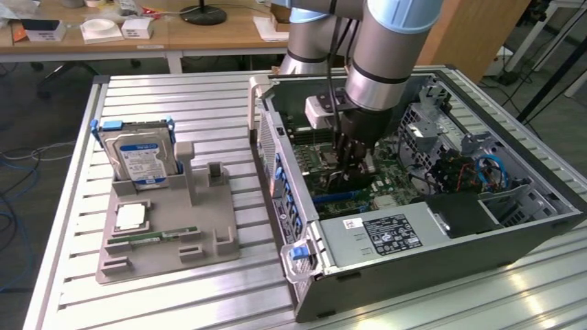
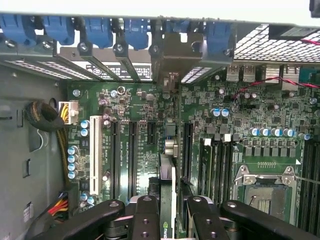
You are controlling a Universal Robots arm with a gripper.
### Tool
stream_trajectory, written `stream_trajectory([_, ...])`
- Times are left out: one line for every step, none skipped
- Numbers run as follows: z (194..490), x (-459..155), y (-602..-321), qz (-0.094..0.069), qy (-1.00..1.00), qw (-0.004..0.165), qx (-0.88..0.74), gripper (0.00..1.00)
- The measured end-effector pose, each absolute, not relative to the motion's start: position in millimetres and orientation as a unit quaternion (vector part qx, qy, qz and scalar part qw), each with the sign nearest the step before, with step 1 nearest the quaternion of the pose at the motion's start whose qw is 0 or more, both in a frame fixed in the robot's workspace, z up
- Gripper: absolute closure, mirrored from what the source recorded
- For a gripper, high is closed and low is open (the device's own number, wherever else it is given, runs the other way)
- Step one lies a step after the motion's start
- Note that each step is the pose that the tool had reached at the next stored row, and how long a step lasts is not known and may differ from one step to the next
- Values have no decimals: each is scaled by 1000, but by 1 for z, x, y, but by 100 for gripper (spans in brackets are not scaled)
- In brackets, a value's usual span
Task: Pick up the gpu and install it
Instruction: 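Insert the gpu into the slot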
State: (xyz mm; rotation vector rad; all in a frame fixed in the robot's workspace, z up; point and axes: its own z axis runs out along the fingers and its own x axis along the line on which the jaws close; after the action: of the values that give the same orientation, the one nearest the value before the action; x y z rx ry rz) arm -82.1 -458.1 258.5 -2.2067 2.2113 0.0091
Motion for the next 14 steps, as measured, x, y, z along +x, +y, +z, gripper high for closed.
stream_trajectory([258, -82, -458, 3, 708, 9, -706, 74])
stream_trajectory([258, -82, -458, 3, 708, 9, -706, 74])
stream_trajectory([257, -82, -458, 3, 708, 9, -706, 74])
stream_trajectory([257, -83, -458, 3, 708, 9, -706, 74])
stream_trajectory([256, -83, -458, 3, 708, 9, -706, 74])
stream_trajectory([255, -83, -458, 3, 708, 9, -706, 74])
stream_trajectory([255, -83, -458, 3, 708, 9, -706, 74])
stream_trajectory([254, -83, -458, 3, 708, 9, -706, 74])
stream_trajectory([253, -83, -458, 3, 708, 9, -706, 74])
stream_trajectory([252, -83, -458, 3, 708, 9, -706, 74])
stream_trajectory([252, -83, -458, 2, 708, 9, -706, 74])
stream_trajectory([252, -84, -458, 2, 708, 9, -706, 74])
stream_trajectory([252, -84, -458, 2, 708, 9, -706, 74])
stream_trajectory([252, -84, -458, 2, 708, 9, -706, 74])
